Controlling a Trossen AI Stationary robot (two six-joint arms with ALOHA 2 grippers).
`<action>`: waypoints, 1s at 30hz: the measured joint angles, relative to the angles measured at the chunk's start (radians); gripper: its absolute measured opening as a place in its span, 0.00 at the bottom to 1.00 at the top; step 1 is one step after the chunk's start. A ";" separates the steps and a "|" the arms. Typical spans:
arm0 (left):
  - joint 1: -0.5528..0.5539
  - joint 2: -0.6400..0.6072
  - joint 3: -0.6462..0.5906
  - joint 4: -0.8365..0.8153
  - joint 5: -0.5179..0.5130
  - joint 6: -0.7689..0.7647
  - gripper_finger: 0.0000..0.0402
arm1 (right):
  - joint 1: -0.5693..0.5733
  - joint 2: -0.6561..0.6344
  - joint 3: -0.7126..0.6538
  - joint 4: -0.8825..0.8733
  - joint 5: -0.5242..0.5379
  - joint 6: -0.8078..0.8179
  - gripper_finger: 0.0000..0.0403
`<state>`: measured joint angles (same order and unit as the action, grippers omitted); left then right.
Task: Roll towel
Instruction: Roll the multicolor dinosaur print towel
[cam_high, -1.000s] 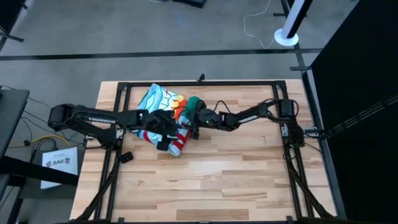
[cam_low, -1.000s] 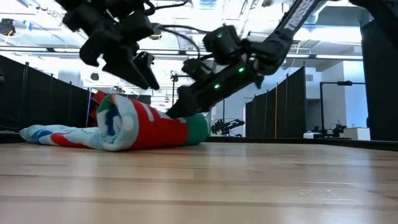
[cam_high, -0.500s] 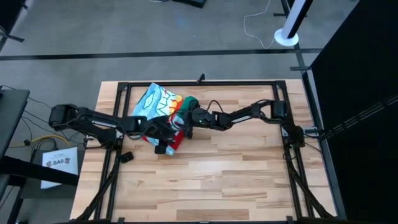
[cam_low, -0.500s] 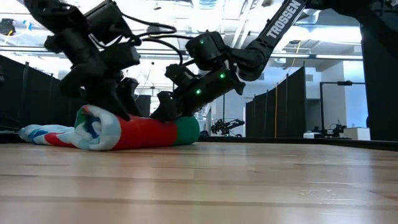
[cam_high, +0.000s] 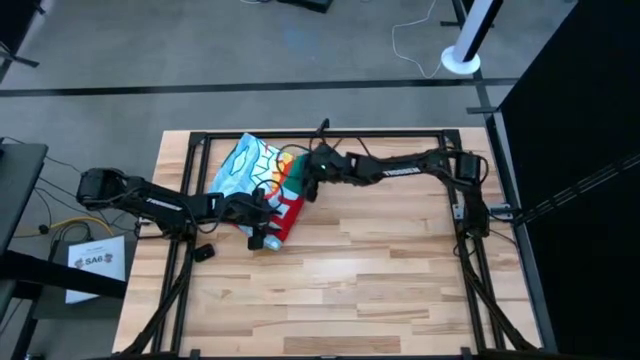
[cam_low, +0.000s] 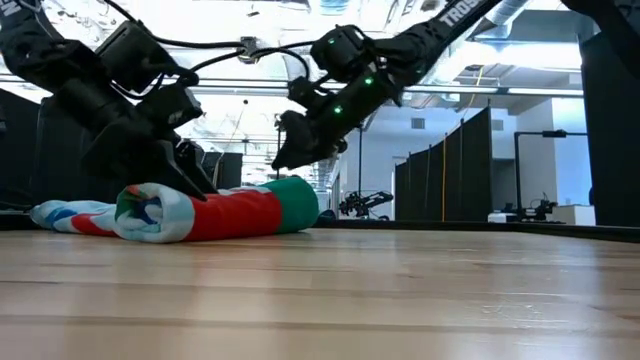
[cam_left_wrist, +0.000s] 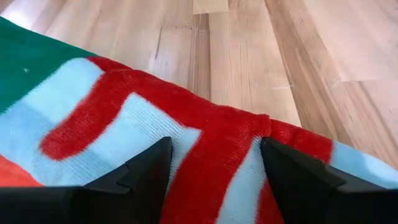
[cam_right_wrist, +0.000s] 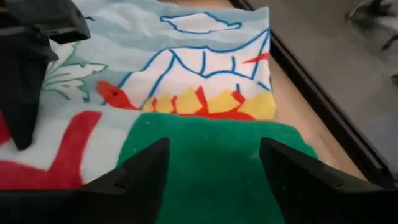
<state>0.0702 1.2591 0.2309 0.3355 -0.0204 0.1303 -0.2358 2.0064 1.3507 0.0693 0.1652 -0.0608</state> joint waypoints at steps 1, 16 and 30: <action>0.000 0.000 -0.001 0.004 0.001 -0.001 0.58 | -0.006 0.013 0.030 -0.026 -0.015 0.007 0.55; -0.061 0.090 -0.003 0.121 -0.030 -0.062 0.54 | -0.042 0.223 0.366 -0.343 -0.069 0.032 0.00; -0.123 0.311 -0.001 0.414 -0.056 -0.113 0.53 | -0.138 0.187 0.360 -0.557 0.058 -0.001 0.00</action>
<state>-0.0525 1.5700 0.2302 0.7498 -0.0765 0.0171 -0.3739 2.1935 1.7108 -0.4874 0.2230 -0.0614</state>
